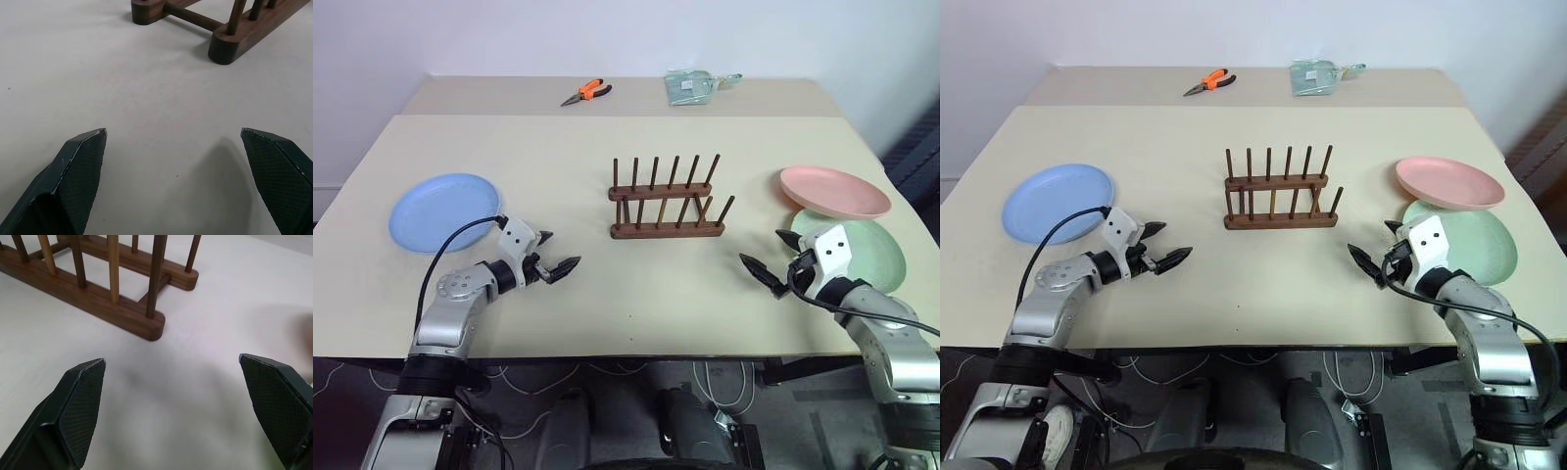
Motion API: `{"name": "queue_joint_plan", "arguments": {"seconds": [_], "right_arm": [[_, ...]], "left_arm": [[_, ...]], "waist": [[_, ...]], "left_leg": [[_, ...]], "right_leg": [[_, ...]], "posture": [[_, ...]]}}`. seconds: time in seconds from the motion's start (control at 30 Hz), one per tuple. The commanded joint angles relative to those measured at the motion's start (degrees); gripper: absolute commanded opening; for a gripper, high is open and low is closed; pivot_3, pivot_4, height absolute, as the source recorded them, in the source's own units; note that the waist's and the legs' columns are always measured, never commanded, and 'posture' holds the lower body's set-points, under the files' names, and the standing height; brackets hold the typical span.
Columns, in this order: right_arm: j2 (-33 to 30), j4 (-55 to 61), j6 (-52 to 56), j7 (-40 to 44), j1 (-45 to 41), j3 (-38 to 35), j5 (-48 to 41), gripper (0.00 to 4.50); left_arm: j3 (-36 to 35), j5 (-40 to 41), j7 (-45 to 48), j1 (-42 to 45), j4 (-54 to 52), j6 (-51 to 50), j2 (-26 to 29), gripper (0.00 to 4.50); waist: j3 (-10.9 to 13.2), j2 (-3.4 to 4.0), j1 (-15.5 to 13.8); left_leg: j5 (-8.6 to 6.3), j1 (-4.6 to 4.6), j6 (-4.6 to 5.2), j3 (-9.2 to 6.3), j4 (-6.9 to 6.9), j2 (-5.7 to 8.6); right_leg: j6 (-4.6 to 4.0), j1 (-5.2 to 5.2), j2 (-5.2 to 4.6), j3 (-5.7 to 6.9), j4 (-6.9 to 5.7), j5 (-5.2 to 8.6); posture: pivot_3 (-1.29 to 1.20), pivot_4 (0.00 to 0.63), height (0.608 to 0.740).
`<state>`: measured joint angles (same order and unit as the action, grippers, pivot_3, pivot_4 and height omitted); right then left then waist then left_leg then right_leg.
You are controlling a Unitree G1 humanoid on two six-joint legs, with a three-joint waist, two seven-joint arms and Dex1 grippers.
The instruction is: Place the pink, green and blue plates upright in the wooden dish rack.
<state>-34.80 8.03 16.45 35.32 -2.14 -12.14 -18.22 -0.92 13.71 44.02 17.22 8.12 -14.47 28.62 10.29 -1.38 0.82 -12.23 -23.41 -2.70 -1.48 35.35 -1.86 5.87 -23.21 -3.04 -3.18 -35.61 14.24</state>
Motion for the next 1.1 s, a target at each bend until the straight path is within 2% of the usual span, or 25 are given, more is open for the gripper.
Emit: {"name": "queue_joint_plan", "arguments": {"seconds": [0.03,0.2,0.4,0.5,0.63,0.8,0.9,1.03,1.1], "right_arm": [[0.21,1.84,-1.09,-0.76,-0.70,-0.25,0.80,4.47],[0.43,1.85,-1.29,-1.25,-1.44,0.43,1.63,4.47],[1.43,4.66,2.13,-0.40,-1.57,1.53,-0.88,4.47],[2.50,6.86,2.51,-2.84,-1.27,2.61,0.76,4.47],[3.17,9.89,2.49,-4.36,1.00,3.10,1.69,4.47],[3.70,12.62,2.56,-7.46,2.98,2.16,2.92,4.47],[3.71,14.07,2.80,-8.46,4.00,1.71,2.93,4.50],[3.55,14.92,2.56,-9.19,5.61,1.21,3.39,4.50],[3.64,15.12,2.51,-9.29,6.05,1.33,3.71,4.50]], "left_arm": [[0.04,-0.37,-0.11,0.47,-0.99,1.11,-0.09,4.50],[0.16,-0.71,-0.33,1.44,-0.02,1.54,-0.68,4.50],[2.86,-1.35,5.05,9.19,7.54,3.16,-0.90,4.50],[7.51,-4.50,10.23,17.55,17.80,6.33,-2.46,4.50],[10.54,-7.11,14.64,27.34,33.26,10.90,-7.51,4.50],[12.27,-11.11,15.35,34.51,47.90,17.15,-11.81,4.50],[12.10,-12.95,14.41,36.79,52.94,19.04,-13.15,3.64],[11.63,-13.72,15.72,37.25,55.01,21.52,-13.70,1.60],[11.43,-13.99,16.32,36.99,55.13,22.37,-13.65,0.76]], "waist": [[0.00,0.00,0.10],[0.00,0.00,-0.01],[0.00,0.00,-0.19],[0.00,0.00,-0.26],[0.00,-0.02,-0.20],[0.00,-0.02,-0.02],[-0.01,-0.02,-0.03],[-0.02,-0.02,-0.12],[-0.05,-0.03,-0.13]], "left_leg": [[0.00,0.01,0.00,0.00,0.00,0.00],[0.00,0.01,0.00,0.00,0.00,0.00],[0.00,-0.03,0.00,-0.01,0.05,0.01],[0.00,-0.03,0.00,-0.02,0.07,0.02],[-0.01,-0.11,0.01,-0.03,0.15,0.04],[-0.02,-0.12,0.04,-0.05,0.15,0.03],[-0.02,-0.11,0.04,-0.06,0.16,0.03],[-0.02,-0.11,0.04,-0.07,0.17,0.03],[-0.02,-0.11,0.04,-0.07,0.18,0.03]], "right_leg": [[0.00,0.00,0.00,0.00,0.00,0.00],[0.00,0.00,0.01,0.00,-0.01,0.00],[0.00,0.01,0.01,0.01,-0.01,0.00],[0.01,0.01,0.02,0.02,-0.02,0.00],[0.03,0.03,0.04,0.03,0.07,0.00],[0.06,0.01,0.07,0.03,0.05,0.00],[0.05,0.01,0.07,0.03,0.03,0.00],[0.06,0.04,0.07,0.03,0.04,0.00],[0.05,0.04,0.07,0.03,0.04,0.00]], "posture": [[0.00,0.150,0.732],[0.00,0.150,0.732],[0.00,0.150,0.732],[0.00,0.150,0.732],[0.00,0.150,0.732],[0.00,0.150,0.732],[0.00,0.150,0.732],[0.00,0.150,0.732],[0.00,0.150,0.732]]}}
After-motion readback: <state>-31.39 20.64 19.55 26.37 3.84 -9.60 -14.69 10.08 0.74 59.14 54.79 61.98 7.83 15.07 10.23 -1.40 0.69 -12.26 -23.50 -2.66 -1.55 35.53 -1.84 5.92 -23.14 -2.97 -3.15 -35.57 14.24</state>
